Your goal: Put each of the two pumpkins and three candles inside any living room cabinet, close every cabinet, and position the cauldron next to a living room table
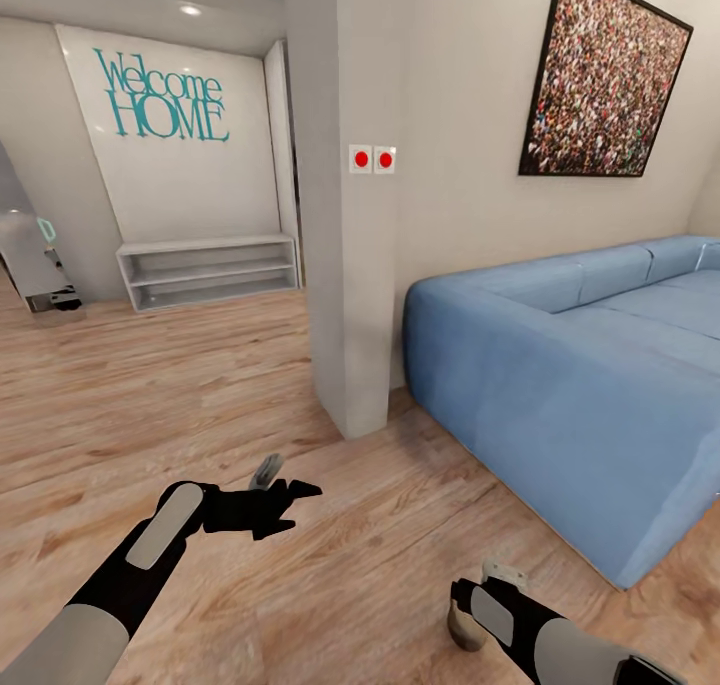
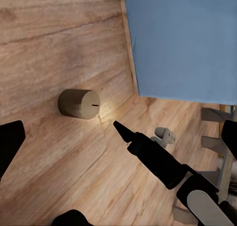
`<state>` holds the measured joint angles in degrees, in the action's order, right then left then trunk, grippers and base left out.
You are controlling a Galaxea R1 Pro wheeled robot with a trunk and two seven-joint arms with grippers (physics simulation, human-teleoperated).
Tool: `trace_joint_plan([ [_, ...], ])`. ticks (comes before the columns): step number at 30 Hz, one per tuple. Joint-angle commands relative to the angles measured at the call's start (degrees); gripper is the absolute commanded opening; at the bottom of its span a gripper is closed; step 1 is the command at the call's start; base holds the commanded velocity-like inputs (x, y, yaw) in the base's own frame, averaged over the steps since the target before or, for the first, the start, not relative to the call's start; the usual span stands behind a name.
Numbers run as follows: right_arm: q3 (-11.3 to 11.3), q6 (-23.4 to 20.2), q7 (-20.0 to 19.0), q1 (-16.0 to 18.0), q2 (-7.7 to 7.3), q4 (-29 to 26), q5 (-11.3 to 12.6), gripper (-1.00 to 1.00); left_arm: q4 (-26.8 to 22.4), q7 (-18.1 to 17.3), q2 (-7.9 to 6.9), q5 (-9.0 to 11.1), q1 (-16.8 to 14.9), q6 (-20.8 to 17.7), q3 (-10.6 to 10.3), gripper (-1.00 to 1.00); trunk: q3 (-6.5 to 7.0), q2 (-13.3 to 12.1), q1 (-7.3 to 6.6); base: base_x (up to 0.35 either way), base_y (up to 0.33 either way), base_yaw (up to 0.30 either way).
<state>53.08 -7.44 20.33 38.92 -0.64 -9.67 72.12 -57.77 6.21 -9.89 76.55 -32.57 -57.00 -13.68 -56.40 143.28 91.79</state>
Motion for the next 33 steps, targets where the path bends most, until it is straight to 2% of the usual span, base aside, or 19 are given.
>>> trace_joint_plan([
  [1, 0.4, -0.3, 0.4, 0.0, -0.06, -0.2, 0.1, 1.00, -0.1, 0.6, -0.04, 0.6, 0.0, 0.0, -0.1, 1.00, -0.06, 0.0, 0.01, 0.248, 0.000, 0.000],
  [14, 0.4, -0.2, 0.4, 0.1, -0.06, -0.2, 0.1, 1.00, -0.2, 0.6, 0.22, 0.5, 0.0, 0.0, -0.7, 1.00, -0.06, 0.0, 0.01, 0.184, -0.001, 0.000],
  [24, 0.4, -0.1, 0.4, 0.1, -0.08, -0.2, 0.1, 1.00, -0.4, 0.6, 0.31, 0.6, 0.0, 0.0, -1.0, 1.00, -0.06, 0.0, 0.01, 0.264, -0.078, 0.000],
  [33, 0.4, 0.2, 0.4, 0.0, -0.15, -0.2, 0.1, 1.00, -0.7, 0.6, 0.28, 1.2, 0.0, 0.0, -1.0, 1.00, -0.06, 0.0, 0.01, 0.039, -0.013, 0.000],
])
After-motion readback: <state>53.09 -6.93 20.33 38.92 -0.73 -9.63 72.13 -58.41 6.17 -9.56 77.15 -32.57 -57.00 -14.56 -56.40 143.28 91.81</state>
